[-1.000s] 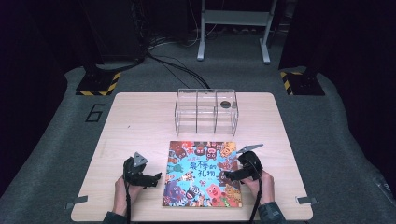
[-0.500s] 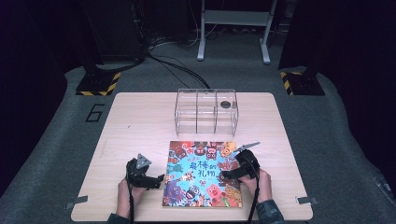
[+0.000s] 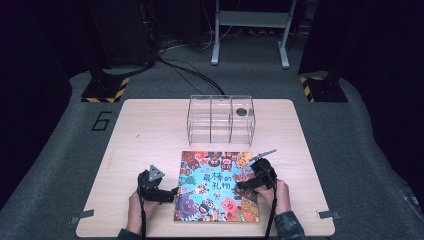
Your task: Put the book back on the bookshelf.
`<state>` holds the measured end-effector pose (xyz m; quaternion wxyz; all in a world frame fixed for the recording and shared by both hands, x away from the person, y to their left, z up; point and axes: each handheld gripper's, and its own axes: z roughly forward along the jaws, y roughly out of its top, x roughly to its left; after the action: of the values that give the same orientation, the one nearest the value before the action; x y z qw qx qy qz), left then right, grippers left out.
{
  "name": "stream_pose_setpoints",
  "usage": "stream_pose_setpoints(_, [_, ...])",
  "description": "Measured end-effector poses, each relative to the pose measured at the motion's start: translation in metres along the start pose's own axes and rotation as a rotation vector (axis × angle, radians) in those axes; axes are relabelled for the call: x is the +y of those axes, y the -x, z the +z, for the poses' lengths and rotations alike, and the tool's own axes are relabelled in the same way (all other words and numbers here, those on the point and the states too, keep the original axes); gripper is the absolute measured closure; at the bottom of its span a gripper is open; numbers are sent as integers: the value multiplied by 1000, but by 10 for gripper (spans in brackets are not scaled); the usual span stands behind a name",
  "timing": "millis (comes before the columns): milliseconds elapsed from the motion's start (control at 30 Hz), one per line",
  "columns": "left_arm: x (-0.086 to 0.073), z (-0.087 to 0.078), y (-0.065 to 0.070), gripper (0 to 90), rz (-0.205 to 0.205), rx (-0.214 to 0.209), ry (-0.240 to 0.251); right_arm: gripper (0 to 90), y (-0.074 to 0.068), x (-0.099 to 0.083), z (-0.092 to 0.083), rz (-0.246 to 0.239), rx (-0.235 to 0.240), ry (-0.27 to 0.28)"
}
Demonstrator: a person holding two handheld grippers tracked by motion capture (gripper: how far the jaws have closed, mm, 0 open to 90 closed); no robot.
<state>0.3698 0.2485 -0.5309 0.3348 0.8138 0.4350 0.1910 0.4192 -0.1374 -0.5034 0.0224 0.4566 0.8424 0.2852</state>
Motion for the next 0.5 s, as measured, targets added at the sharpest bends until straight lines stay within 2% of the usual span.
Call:
stream_pose_setpoints(67, [0, 0, 0, 1, 0, 0, 0, 76, -7, 3, 2, -14, -62, -25])
stream_pose_setpoints(133, [0, 0, 0, 1, 0, 0, 0, 52, -8, 5, 5, -32, -87, -36])
stream_pose_setpoints(167, [0, 0, 0, 2, 0, 0, 0, 30, -9, 7, 6, -12, -76, -38])
stream_pose_setpoints(333, [0, 0, 0, 2, 1, 0, 0, 18, -6, 8, 5, 12, -43, -35])
stream_pose_setpoints(467, [0, 0, 0, 2, 1, 0, 0, 24, 4, 5, 2, 15, 22, 0])
stream_pose_setpoints(500, [0, 0, 0, 2, 1, 0, 0, 28, 6, 5, 1, 34, 43, 4])
